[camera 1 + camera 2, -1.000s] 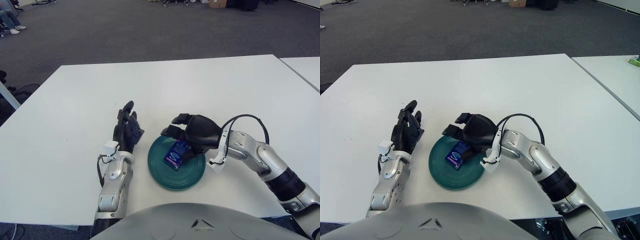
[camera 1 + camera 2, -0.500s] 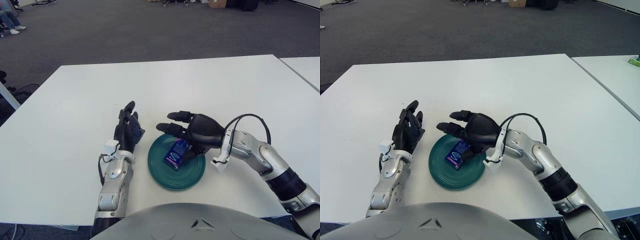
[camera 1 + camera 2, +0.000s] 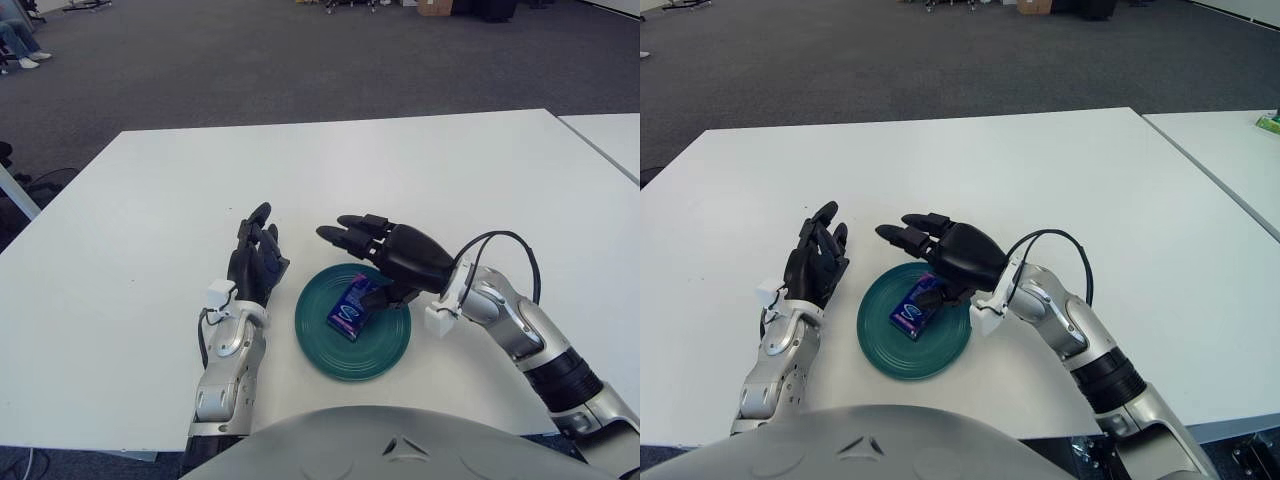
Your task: Put the gum into the plate.
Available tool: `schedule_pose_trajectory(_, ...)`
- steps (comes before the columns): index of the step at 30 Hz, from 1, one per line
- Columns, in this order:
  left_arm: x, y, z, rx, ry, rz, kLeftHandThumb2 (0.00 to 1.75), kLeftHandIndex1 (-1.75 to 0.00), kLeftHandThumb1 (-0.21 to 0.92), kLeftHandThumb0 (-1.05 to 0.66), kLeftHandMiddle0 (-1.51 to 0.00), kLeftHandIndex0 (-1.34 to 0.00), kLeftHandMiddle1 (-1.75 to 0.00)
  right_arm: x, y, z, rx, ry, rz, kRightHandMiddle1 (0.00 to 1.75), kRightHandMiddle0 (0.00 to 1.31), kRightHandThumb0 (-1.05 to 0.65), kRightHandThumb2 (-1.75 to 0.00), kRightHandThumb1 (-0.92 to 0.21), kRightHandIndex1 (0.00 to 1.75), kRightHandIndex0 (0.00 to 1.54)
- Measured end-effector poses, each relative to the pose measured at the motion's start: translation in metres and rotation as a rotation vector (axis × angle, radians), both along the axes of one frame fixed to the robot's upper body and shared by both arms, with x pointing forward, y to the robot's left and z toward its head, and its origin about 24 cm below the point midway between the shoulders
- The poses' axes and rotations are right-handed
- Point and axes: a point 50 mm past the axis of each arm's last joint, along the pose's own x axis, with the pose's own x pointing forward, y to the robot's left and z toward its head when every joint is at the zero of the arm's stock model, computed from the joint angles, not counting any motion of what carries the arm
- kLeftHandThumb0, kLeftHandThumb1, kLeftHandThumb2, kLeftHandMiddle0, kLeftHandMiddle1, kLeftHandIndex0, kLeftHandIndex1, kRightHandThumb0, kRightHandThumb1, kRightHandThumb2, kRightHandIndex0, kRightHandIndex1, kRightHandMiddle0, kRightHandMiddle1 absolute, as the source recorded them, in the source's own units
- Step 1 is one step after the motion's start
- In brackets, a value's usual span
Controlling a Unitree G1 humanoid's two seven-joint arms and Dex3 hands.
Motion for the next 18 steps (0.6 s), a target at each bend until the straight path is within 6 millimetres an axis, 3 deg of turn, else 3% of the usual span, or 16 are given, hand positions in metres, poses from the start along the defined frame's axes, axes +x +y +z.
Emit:
schedule_pose_trajectory(10,0.000,-0.001,0.002,0.027,-0.023,-0.004,0.95,-0.66,0.92,-0.89,-0.27,0.00,-0.02,0.020,-0.007,-0.010,0.328,0.313,-0.183,0.16,0.00,-0.98,-0.87,-0.92,0.00,0.14)
schedule_pose_trajectory(18,-0.004,-0.003,0.000,0.045,-0.018,-0.017,0.96,-0.69,0.92,-0.92,-0.29,0.00,-0.02,0.029,-0.007,-0.022,0.515,0.387,-0.321,0.24,0.00,-0.96,-0.88,-0.92,0.02,0.24)
